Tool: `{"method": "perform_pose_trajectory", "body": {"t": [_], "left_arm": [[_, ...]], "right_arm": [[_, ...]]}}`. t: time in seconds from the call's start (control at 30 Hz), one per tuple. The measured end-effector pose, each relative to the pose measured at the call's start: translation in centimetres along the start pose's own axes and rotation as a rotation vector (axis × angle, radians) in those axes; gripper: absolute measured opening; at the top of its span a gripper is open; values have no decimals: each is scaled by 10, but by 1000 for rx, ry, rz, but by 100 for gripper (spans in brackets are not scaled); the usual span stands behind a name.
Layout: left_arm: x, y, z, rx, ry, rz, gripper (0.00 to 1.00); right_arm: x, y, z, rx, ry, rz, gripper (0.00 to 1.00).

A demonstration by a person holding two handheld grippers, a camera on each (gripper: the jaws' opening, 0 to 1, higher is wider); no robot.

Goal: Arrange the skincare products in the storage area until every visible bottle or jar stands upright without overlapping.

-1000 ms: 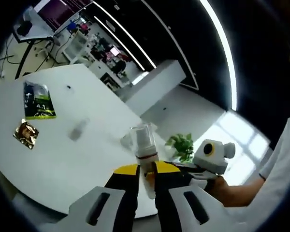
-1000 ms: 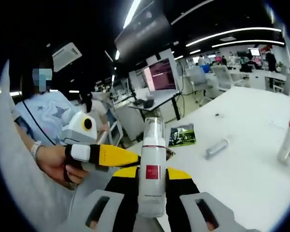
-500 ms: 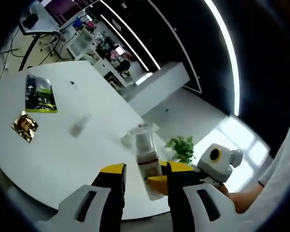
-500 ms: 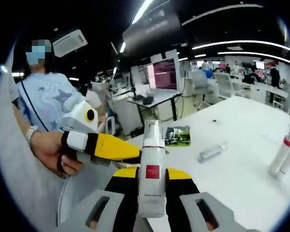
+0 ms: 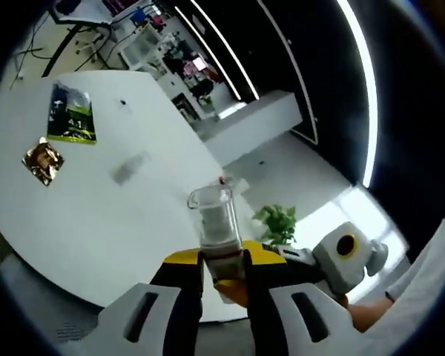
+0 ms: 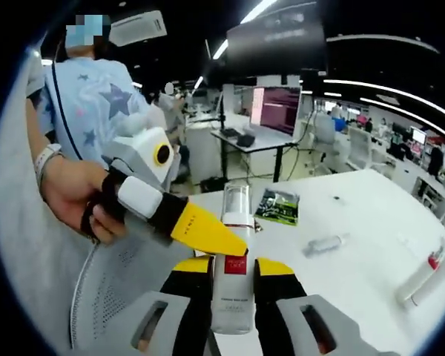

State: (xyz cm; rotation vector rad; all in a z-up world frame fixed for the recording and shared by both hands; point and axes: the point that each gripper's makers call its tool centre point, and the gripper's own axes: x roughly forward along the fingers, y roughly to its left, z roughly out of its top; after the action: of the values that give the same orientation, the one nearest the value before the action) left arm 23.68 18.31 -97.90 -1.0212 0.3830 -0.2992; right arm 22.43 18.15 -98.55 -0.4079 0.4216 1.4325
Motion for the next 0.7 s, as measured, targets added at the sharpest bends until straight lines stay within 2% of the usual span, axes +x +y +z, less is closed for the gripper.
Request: {"method": "perform_pose_trajectory", "body": {"t": [0.1, 0.17, 0.33, 0.47, 0.7], "left_arm": [[-1, -3, 1, 21, 11, -21, 15], [0, -3, 1, 57, 29, -12, 14], [1, -7, -5, 216, 76, -4, 14], [1, -15, -12, 348, 139, -33, 14], [0, -22, -28, 426, 195, -70, 13]], "right_arm": [[-2, 2, 1, 4, -2, 10, 14], [-1, 4, -2, 48, 12, 40, 15], [-4, 5, -7, 99, 29, 80, 15], [-8, 10, -10, 102, 36, 116, 17], [-14, 19, -21, 198, 63, 203, 17]]}}
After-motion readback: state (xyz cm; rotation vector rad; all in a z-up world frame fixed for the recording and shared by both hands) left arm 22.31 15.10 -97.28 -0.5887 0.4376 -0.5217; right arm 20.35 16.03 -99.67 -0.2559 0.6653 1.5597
